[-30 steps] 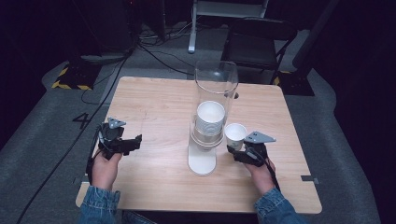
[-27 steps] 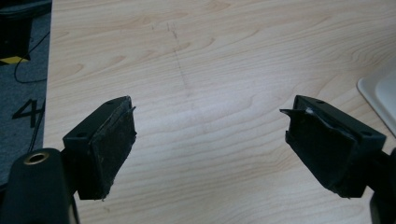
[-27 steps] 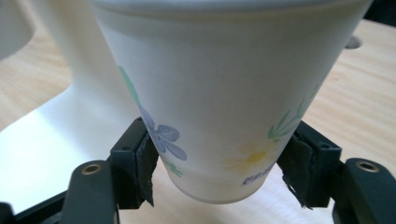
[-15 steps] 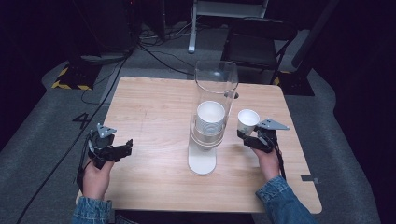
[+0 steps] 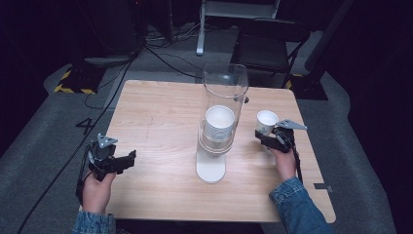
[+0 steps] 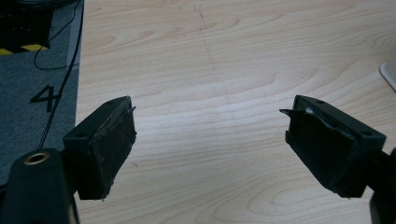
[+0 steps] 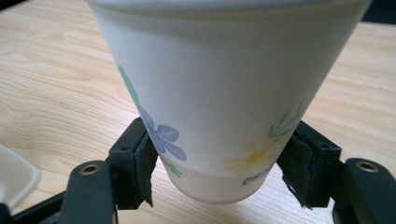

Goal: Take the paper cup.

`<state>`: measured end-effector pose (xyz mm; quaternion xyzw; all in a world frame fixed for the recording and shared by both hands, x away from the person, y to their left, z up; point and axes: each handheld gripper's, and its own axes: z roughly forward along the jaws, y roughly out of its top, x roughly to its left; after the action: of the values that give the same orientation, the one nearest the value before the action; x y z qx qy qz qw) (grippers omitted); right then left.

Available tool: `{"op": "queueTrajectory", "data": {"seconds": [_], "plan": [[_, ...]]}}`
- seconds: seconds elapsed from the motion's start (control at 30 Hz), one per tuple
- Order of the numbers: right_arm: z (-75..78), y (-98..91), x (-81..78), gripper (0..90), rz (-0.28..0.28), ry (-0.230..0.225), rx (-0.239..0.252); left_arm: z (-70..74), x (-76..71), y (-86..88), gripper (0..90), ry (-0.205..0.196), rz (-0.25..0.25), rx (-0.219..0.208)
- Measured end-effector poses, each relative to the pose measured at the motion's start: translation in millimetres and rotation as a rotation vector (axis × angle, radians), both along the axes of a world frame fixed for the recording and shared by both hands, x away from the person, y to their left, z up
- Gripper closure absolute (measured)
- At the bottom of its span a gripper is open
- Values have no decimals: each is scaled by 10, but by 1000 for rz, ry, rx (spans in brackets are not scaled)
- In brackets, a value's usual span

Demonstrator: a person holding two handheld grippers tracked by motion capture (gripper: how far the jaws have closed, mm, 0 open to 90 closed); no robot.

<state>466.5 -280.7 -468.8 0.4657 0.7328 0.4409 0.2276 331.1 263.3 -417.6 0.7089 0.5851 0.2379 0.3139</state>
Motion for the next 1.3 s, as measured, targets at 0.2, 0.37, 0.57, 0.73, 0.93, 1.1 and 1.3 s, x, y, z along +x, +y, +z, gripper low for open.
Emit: {"op": "queueTrajectory", "data": {"seconds": [0.2, 0.37, 0.57, 0.73, 0.93, 1.1, 1.3], "plan": [[-119, 10, 84, 341, 0, 28, -11, -15, -32, 28, 158, 5, 4, 6], [-223, 75, 128, 340, 18, 61, -35, -21, -49, 41, 158, 11, 5, 4], [-266, 92, 139, 339, 22, 84, -47, -18, -48, 44, 158, 11, 3, 4], [-301, 103, 147, 337, 29, 99, -61, -20, -40, 36, 158, 12, 2, 6], [-331, 118, 147, 326, 36, 130, -73, -25, -28, 24, 159, 18, -4, 6], [-341, 117, 146, 271, 39, 144, -77, -23, -14, 19, 158, 18, -7, 6], [-317, 107, 132, 170, 47, 142, -81, -22, 13, -4, 159, 21, -15, 6]]}}
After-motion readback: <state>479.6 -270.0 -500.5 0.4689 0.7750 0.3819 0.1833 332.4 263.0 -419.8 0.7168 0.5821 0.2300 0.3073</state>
